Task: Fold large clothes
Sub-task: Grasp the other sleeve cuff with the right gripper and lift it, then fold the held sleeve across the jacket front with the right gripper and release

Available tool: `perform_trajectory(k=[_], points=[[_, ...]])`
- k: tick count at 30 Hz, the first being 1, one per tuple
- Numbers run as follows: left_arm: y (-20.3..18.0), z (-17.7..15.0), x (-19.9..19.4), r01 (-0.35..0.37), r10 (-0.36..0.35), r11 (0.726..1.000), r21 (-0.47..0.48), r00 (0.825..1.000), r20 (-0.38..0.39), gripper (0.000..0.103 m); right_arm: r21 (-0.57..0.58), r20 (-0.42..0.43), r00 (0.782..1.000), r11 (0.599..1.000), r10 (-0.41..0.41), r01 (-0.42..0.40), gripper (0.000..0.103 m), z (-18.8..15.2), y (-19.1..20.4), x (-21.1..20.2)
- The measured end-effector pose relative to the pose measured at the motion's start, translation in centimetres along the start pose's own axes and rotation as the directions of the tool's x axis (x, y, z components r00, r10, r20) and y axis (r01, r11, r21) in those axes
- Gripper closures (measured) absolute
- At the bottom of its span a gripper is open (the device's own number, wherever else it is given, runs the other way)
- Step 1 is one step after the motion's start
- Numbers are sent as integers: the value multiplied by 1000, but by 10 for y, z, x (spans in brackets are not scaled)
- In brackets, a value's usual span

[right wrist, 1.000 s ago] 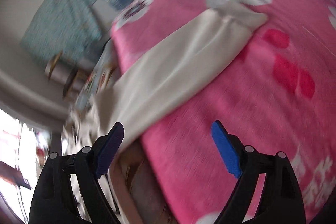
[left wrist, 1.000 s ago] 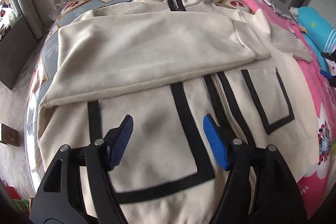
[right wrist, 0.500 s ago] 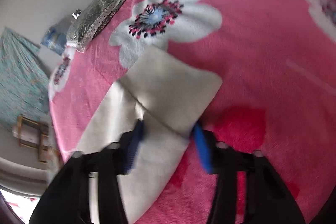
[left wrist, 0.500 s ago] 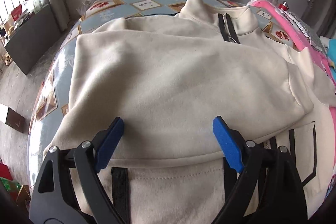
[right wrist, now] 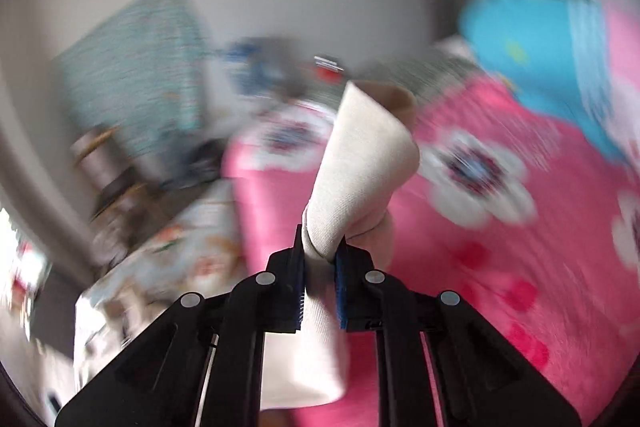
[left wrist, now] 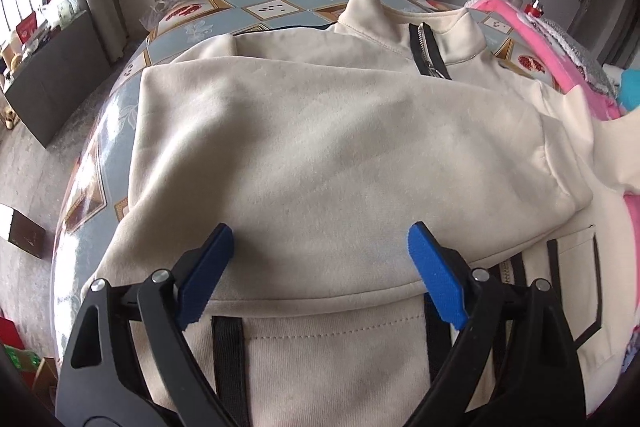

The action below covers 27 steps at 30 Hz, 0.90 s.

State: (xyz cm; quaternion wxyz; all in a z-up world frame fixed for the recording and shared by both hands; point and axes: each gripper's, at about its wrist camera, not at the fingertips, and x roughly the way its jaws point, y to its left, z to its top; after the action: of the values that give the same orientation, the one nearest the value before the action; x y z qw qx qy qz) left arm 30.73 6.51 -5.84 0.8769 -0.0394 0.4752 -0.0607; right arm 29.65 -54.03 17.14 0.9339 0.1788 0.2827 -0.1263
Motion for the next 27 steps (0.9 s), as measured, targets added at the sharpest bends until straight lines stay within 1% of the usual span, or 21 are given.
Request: perform_trajectory(k=[1, 3, 4, 5, 7, 9, 10, 11, 12, 13, 14, 15, 16, 18, 19, 20, 21, 22, 23, 25, 27], points=[[2, 0, -3, 10, -10, 1000, -5, 1000, 0, 17, -70, 22, 998, 996, 52, -50, 91, 0, 35, -17], [4, 0, -10, 13, -13, 1000, -4, 1000, 13, 17, -156, 28, 989, 977, 148, -142, 91, -7, 84, -40], [4, 0, -13, 13, -13, 1000, -1, 1000, 19, 17, -208, 21, 978, 958, 208, -199, 91, -15, 115, -49], [6, -1, -17, 10, -10, 1000, 2, 1000, 20, 17, -240, 9, 969, 941, 246, -237, 91, -22, 136, -53], [10, -3, -22, 1, -1, 1000, -7, 1000, 10, 17, -320, -44, 942, 888, 334, -330, 91, -48, 189, -57], [16, -5, -28, 15, -14, 1000, -26, 1000, 12, 17, -389, -91, 928, 846, 360, -366, 91, -79, 230, -52], [20, -7, -34, 23, -23, 999, -38, 1000, 19, 18, -433, -130, 927, 821, 352, -373, 90, -103, 255, -44], [23, -7, -39, 29, -28, 999, -44, 999, 27, 18, -451, -164, 923, 806, 348, -384, 90, -121, 272, -37], [26, -9, -46, 42, -40, 998, -48, 998, 42, 18, -468, -232, 909, 780, 345, -415, 89, -147, 291, -23], [29, -10, -52, 53, -50, 997, -49, 997, 55, 18, -477, -280, 899, 764, 336, -434, 85, -166, 303, -14], [33, -11, -59, 65, -61, 997, -51, 996, 71, 18, -484, -356, 882, 746, 310, -458, 80, -194, 315, 2], [36, -12, -63, 74, -70, 996, -54, 994, 79, 18, -483, -441, 854, 729, 277, -486, 72, -221, 323, 18], [39, -13, -66, 79, -74, 995, -58, 994, 78, 18, -463, -519, 815, 717, 257, -521, 71, -244, 325, 29], [45, -16, -69, 91, -87, 993, -70, 994, 68, 18, -408, -596, 763, 724, 250, -556, 70, -272, 319, 37], [46, -17, -70, 100, -95, 992, -71, 993, 67, 18, -374, -614, 744, 733, 264, -569, 69, -281, 313, 36], [46, -18, -71, 116, -111, 991, -70, 992, 66, 21, -341, -621, 730, 740, 286, -580, 65, -283, 306, 34], [46, -18, -72, 133, -129, 989, -66, 989, 65, 23, -304, -619, 719, 748, 315, -590, 53, -282, 297, 31], [45, -18, -71, 148, -144, 987, -64, 987, 65, 24, -273, -608, 716, 757, 342, -594, 44, -281, 286, 27], [43, -16, -70, 180, -176, 982, -65, 982, 66, 27, -252, -601, 714, 762, 361, -597, 42, -281, 279, 22], [37, -12, -67, 234, -230, 969, -74, 971, 59, 36, -214, -592, 712, 777, 379, -592, 41, -283, 264, 15], [26, -5, -59, 298, -296, 951, -80, 954, 40, 47, -178, -583, 722, 809, 373, -561, 41, -285, 238, 16]])
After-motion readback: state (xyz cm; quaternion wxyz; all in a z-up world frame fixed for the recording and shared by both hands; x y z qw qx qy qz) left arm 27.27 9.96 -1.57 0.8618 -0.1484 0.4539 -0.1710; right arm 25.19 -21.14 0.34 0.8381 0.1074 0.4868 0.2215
